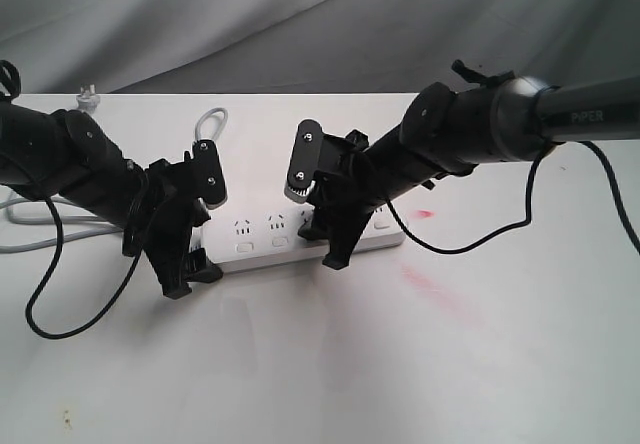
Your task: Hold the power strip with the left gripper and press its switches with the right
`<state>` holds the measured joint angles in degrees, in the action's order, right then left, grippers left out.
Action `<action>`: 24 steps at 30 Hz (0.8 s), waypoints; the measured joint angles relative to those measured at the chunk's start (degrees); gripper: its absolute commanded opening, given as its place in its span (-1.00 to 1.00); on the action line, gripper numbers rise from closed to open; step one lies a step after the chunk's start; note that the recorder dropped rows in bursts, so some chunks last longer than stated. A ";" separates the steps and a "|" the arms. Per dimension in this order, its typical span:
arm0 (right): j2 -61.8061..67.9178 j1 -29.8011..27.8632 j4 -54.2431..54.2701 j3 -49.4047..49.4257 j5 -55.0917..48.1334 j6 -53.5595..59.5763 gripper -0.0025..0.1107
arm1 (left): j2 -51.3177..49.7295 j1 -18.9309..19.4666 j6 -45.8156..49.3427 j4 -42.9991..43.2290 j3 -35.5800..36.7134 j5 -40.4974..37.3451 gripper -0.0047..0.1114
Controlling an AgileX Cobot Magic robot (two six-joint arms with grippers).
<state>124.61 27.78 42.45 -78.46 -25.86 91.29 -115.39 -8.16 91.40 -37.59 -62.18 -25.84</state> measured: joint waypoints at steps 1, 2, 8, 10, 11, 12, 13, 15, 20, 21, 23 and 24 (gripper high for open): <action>-0.36 -0.02 0.17 0.04 0.12 0.00 -0.13 | 0.00 0.00 0.00 0.00 0.00 0.00 0.20; -0.75 -0.02 0.17 0.04 0.26 0.00 -0.13 | 0.00 0.00 0.00 0.00 0.00 0.00 0.20; -3.65 -0.36 -2.87 1.38 2.80 0.44 -0.13 | 0.00 0.00 0.00 0.00 0.00 0.12 0.20; -4.86 -0.62 -4.27 2.03 2.80 0.60 -0.13 | 0.00 0.00 0.00 0.00 0.00 0.12 0.20; -5.55 -0.76 -4.88 2.09 2.80 0.60 -0.13 | 0.00 0.00 0.00 0.00 0.00 0.12 0.20; -6.28 -1.04 -5.18 2.22 2.80 0.60 -0.13 | 0.00 0.00 0.00 0.00 0.00 0.12 0.20; -6.86 -1.18 -5.35 2.22 2.80 0.60 -0.13 | 0.00 0.00 0.00 0.00 0.00 0.12 0.20; -7.95 -1.82 -5.65 2.22 2.80 0.60 -0.13 | 0.00 0.00 0.00 0.00 0.00 0.12 0.20; -8.37 -2.90 -5.98 2.35 2.29 0.60 -0.13 | 0.00 0.00 0.00 0.00 0.00 0.12 0.20; -8.37 -2.90 -6.07 2.34 2.00 0.60 -0.13 | 0.00 0.00 0.00 0.00 0.00 0.12 0.20; -8.37 -2.90 -6.07 2.34 1.50 0.60 -0.13 | 0.00 0.00 0.00 0.00 0.00 0.12 0.20; -8.37 -2.90 -6.07 2.34 1.29 0.60 -0.13 | 0.00 0.00 0.00 0.00 0.00 0.12 0.20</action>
<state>116.23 24.89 36.38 -76.13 -24.57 91.89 -115.39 -8.16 91.40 -37.59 -62.18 -25.72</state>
